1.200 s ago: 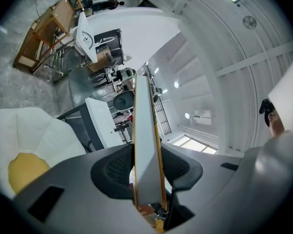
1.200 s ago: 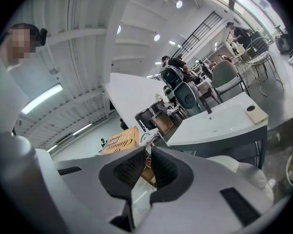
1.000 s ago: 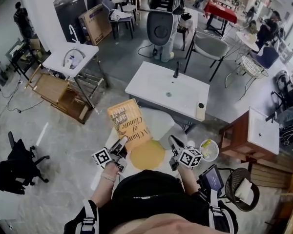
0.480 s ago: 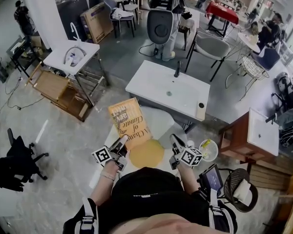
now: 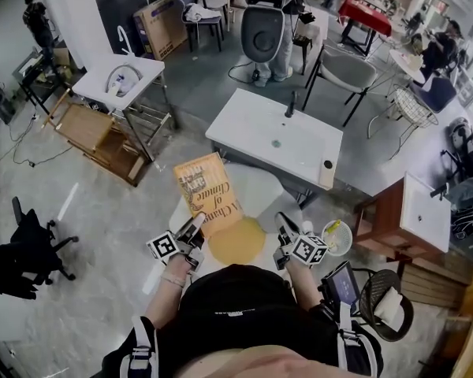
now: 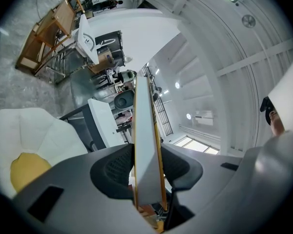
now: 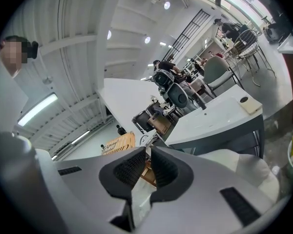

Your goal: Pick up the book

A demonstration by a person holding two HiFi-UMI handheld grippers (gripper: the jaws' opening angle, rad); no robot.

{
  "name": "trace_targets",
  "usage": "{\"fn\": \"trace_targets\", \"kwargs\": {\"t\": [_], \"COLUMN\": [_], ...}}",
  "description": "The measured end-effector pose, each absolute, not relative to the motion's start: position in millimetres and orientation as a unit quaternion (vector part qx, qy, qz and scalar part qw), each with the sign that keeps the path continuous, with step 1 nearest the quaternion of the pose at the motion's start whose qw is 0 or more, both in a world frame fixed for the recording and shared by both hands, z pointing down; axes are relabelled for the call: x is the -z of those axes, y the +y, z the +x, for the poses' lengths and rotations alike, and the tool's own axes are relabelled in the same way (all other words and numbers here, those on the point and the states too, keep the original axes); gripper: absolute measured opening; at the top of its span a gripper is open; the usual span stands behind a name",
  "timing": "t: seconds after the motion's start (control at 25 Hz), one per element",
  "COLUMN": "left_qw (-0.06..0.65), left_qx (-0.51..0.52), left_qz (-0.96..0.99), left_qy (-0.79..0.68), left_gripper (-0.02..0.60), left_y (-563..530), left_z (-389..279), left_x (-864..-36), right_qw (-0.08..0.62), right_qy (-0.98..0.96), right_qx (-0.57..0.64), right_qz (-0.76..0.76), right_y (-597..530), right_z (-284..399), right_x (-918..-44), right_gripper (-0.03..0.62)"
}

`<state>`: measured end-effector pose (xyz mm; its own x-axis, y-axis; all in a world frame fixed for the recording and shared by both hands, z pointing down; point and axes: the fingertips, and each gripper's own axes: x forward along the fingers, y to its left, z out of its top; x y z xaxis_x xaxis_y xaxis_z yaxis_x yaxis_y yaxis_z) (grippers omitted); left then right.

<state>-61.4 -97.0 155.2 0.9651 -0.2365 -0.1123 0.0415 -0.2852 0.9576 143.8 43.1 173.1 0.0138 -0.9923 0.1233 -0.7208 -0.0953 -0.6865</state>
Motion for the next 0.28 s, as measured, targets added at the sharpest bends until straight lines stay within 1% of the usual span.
{"fn": "trace_targets", "kwargs": {"t": [0.28], "left_qw": [0.596], "left_qx": [0.121], "left_qz": [0.791], "left_qy": [-0.065], "left_gripper": [0.163], "left_y": [-101.7], "left_z": [-63.4], "left_x": [-160.2], "right_qw": [0.223], "right_qy": [0.637], "right_qx": [0.301], "right_qz": [-0.674], "right_y": [37.1], "right_z": [143.6], "right_x": [-175.2], "right_gripper": [0.049]}}
